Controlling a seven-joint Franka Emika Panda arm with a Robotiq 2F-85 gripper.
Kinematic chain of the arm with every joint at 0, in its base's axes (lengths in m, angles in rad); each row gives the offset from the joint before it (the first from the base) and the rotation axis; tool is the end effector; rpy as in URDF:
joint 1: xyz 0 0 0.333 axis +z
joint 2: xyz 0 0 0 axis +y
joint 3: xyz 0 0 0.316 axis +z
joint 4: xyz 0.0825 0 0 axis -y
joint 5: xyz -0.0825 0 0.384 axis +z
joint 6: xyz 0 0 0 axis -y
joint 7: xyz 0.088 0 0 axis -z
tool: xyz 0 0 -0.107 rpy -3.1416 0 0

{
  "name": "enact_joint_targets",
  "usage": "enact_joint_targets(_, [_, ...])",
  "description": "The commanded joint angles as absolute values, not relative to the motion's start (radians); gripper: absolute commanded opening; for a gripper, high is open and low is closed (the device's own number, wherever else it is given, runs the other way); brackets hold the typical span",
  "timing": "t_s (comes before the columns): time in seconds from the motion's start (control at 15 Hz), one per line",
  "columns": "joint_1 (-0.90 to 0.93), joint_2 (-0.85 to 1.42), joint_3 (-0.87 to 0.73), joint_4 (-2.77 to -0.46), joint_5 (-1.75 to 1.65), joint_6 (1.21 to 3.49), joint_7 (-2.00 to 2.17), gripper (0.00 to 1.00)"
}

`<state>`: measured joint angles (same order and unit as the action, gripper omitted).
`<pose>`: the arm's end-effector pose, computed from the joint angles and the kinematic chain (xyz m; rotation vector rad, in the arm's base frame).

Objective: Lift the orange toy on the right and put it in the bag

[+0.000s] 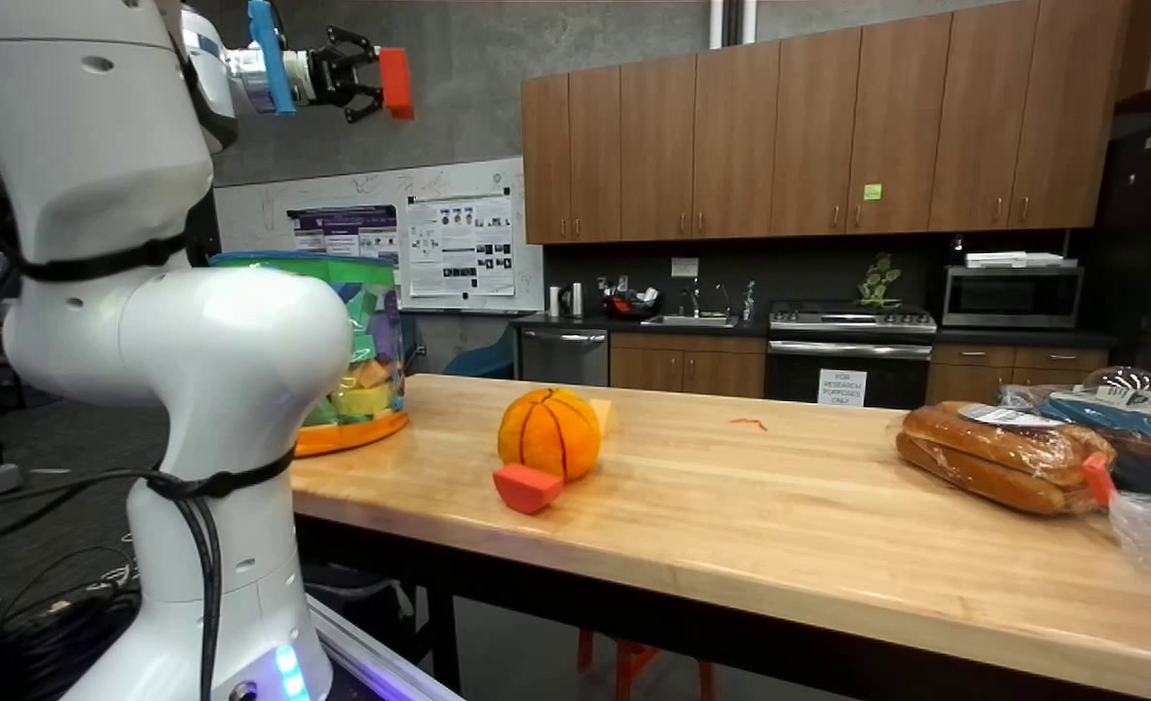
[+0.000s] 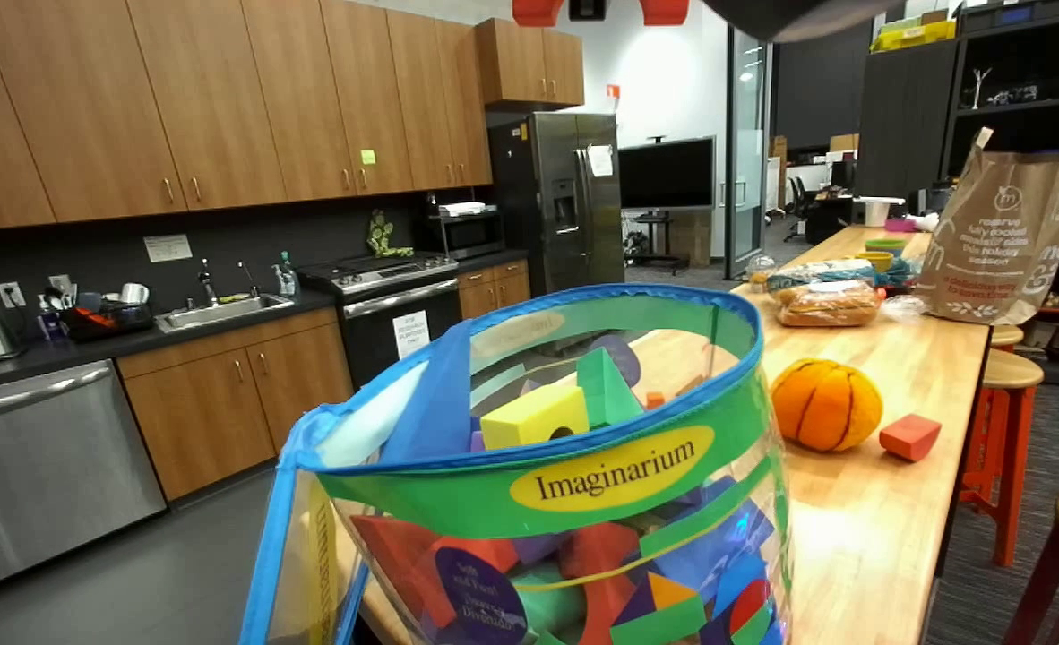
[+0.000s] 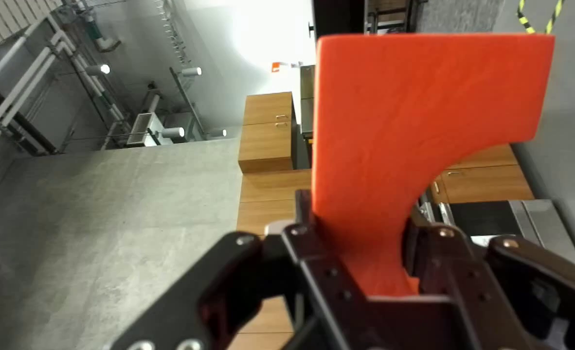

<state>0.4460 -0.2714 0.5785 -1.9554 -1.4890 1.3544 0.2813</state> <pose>0.3085 0.3509 0.6762 1.4421 0.4742 0.7468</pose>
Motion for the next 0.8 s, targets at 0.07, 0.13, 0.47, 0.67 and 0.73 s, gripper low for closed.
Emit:
enact_joint_targets(0.07, [0.45, -0.236, 0.549, -1.899, -1.392, 1.354, 0.305, 0.16])
enact_joint_targets(0.13, [0.45, -0.229, 0.546, -1.891, -1.374, 1.352, 0.306, 0.16])
enact_joint_targets(0.47, [0.463, -0.198, 0.567, -1.847, -1.356, 1.312, 0.284, 0.16])
enact_joint_targets(0.67, [0.467, -0.191, 0.591, -1.817, -1.353, 1.277, 0.295, 0.16])
enact_joint_targets(0.73, [0.466, -0.192, 0.598, -1.809, -1.357, 1.262, 0.297, 0.16])
